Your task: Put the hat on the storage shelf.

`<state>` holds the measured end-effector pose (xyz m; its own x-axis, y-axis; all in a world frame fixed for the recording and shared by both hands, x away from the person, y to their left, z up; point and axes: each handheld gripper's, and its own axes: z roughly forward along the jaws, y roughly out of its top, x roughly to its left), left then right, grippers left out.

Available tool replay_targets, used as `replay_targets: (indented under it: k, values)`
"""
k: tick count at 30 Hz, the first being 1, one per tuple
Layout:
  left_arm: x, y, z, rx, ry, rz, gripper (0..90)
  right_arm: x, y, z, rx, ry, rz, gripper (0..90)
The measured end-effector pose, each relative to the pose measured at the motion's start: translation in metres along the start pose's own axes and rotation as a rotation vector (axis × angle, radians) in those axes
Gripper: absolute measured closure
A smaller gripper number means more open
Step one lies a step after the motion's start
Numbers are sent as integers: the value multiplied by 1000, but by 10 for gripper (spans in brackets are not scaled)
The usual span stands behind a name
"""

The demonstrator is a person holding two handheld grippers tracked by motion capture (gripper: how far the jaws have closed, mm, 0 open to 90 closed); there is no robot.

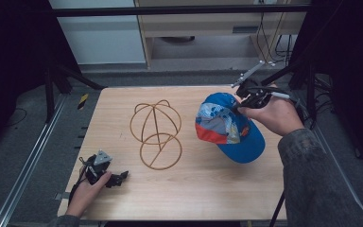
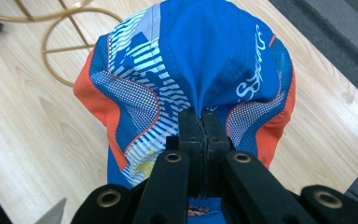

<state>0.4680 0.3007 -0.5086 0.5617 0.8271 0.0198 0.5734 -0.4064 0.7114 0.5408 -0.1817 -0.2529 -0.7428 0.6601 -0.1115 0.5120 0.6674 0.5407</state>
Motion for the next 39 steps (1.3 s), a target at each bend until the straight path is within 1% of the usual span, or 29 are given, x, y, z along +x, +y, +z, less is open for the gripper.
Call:
replay_targets:
  k: [2,4,5,6,9,15,20,22,27,28,29,39]
  values:
    - [0,0,0,0,0,0,0,3,4,-4,-6,3,-5,899]
    - [0,0,0,0,0,0,0,6,8,-11,-24,4,-17,899]
    - [0,0,0,0,0,0,0,6,8,-11,-24,4,-17,899]
    - [0,0,0,0,0,0,0,8,11,-16,-43,10,-22,899]
    - [0,0,0,0,0,0,0,10,14,-20,-50,8,-27,899]
    - [0,0,0,0,0,0,0,16,24,-38,-114,13,-30,899]
    - [0,0,0,1,0,0,0,22,31,-47,-154,14,-42,899]
    - [0,0,0,1,0,0,0,25,34,-50,-179,18,-43,899]
    - [0,0,0,1,0,0,0,35,42,-56,-213,27,-59,899]
    - [0,0,0,1,0,0,0,39,45,-57,-224,29,-68,899]
    - [0,0,0,1,0,0,0,39,45,-57,-224,29,-68,899]
    - [0,0,0,1,0,0,0,62,60,-59,-258,34,-115,899]
